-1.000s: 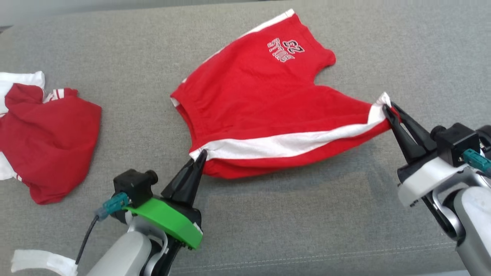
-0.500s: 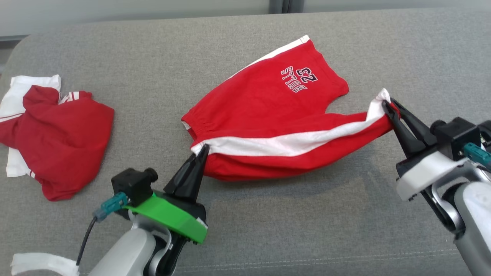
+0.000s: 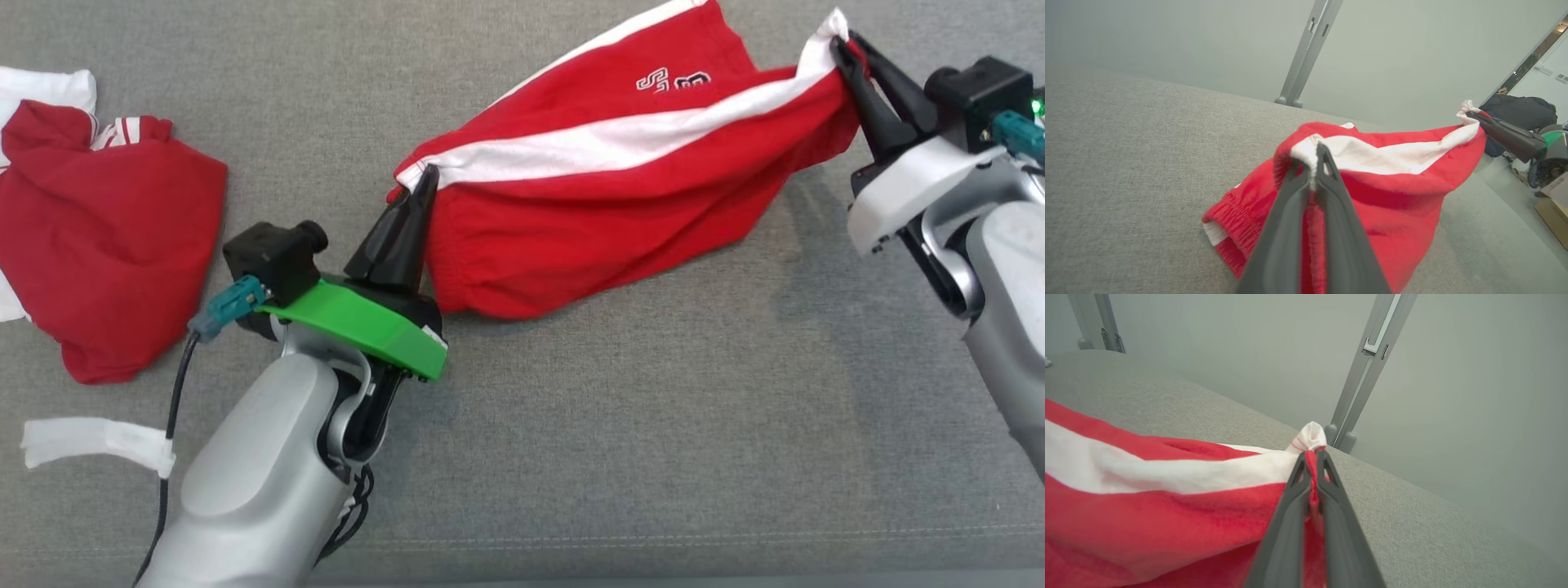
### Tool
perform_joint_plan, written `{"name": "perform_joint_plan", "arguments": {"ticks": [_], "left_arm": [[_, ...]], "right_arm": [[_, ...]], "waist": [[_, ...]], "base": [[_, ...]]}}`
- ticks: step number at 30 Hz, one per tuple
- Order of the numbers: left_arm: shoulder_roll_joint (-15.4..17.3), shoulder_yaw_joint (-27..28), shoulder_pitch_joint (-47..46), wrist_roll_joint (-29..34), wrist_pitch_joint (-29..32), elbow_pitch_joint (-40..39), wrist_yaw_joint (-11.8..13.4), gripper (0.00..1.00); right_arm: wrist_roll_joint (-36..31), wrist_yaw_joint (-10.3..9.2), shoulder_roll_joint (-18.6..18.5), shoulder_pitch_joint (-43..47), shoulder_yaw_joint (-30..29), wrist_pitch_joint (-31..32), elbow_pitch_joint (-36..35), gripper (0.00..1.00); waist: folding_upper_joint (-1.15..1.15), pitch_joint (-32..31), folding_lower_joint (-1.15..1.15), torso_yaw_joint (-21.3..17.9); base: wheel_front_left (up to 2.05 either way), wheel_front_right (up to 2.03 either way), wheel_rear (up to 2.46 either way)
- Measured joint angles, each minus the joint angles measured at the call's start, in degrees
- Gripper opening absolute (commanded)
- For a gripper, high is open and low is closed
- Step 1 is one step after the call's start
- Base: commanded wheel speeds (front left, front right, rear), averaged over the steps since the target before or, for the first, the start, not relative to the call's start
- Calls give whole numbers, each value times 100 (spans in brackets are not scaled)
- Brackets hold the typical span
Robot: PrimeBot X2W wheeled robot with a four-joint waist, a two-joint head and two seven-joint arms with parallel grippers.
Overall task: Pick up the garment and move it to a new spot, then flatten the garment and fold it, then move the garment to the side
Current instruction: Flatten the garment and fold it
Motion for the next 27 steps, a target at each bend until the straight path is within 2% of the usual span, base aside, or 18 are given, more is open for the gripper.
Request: {"name": "perform_joint_plan", "arguments": {"ticks": [7,17,18,19,20,27], "left_arm": [[-269,175,-626,115,-54,614,-69,0],[-628,466,-1037,246,-80,1068,-175,0],[-656,485,-1039,249,-80,1098,-199,24],[-678,503,-1042,268,-80,1115,-212,86],[-699,527,-1049,292,-80,1129,-216,100],[-811,898,-1052,380,-83,1062,-266,100]], "right_arm": [[116,0,93,-1182,327,-64,1152,0],[264,0,253,-2091,715,-96,2194,0],[291,0,277,-2153,737,-109,2292,8],[313,0,303,-2209,746,-116,2379,94],[327,0,331,-2272,754,-154,2459,100],[405,0,508,-2513,601,-481,2961,100]], "waist": [[0,541,0,190],[0,928,0,501],[0,951,0,528],[0,970,0,551],[0,988,0,571],[0,959,0,645]], "base": [[0,0,0],[0,0,0],[0,0,0],[0,0,0],[0,0,0],[0,0,0]]}}
